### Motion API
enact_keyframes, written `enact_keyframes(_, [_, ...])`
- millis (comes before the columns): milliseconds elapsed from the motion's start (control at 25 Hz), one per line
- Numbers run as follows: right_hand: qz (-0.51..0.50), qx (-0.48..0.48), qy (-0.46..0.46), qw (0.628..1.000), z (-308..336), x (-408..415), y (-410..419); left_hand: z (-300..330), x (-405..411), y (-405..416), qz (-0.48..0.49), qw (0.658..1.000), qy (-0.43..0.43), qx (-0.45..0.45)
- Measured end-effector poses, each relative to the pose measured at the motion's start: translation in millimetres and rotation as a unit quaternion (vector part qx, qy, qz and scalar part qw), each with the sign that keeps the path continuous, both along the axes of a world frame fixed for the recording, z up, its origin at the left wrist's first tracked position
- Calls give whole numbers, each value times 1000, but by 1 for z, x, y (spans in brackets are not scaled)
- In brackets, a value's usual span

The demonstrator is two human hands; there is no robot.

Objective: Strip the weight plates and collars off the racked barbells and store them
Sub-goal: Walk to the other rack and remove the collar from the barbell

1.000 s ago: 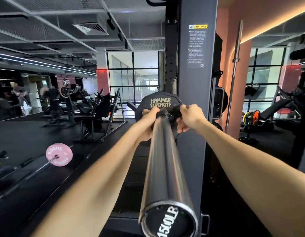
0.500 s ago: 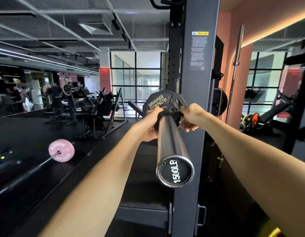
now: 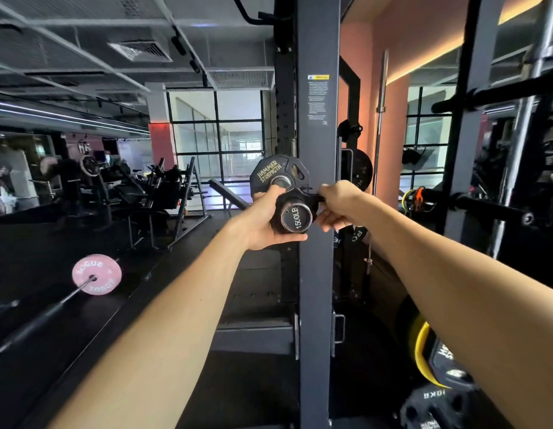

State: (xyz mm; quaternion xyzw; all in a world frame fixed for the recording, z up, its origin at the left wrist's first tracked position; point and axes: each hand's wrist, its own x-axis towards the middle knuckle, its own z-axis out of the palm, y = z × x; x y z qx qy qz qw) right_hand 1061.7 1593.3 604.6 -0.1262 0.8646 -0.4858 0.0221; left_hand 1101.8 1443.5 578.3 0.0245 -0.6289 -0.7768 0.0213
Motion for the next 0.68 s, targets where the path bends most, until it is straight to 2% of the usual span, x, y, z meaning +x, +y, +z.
enact_keyframes(400, [25, -9, 10, 1000, 1, 74, 34, -1, 81, 18, -72, 997, -13, -35])
enact_keyframes(680, [160, -26, -42, 986, -18, 95, 27, -15, 122, -18, -65, 997, -5, -29])
